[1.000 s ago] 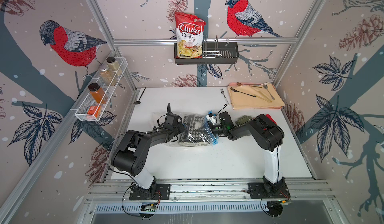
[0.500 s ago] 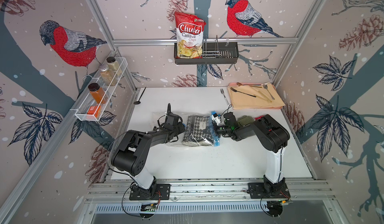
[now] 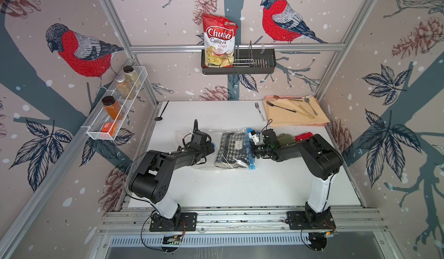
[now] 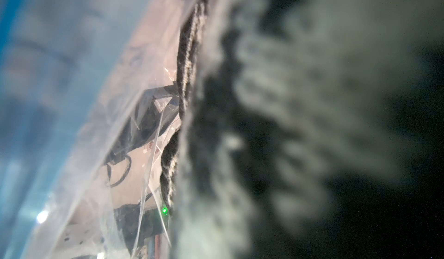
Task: Take the scarf out of the vacuum bag
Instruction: Take out the scarf from the vacuum bag.
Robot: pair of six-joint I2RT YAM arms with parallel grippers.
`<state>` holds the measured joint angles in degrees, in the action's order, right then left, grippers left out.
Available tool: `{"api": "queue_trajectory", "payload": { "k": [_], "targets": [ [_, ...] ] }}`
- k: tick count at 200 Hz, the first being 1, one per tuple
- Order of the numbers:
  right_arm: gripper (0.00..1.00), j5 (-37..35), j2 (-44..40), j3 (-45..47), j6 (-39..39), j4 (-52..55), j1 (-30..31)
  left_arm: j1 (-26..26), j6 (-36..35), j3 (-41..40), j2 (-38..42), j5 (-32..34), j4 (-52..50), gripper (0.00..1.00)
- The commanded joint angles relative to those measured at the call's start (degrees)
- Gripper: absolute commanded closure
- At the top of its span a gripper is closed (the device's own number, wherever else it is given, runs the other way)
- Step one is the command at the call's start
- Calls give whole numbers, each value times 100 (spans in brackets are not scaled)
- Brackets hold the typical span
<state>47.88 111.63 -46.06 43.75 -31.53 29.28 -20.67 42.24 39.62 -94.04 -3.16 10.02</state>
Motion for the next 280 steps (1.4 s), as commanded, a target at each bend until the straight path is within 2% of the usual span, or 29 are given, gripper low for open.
{"api": "queue_trajectory", "payload": {
  "k": [1,128,280],
  "targets": [
    [100,-61,-2,-25,-156,122,-8,-8,110,-90,-64,28,-1019,100],
    [100,2,-61,6,-173,9,155,-16,147,-282,315,212,-1094,100],
    [100,-138,-378,283,-191,49,-103,-26,166,-253,325,587,-1310,100]
  ]
}}
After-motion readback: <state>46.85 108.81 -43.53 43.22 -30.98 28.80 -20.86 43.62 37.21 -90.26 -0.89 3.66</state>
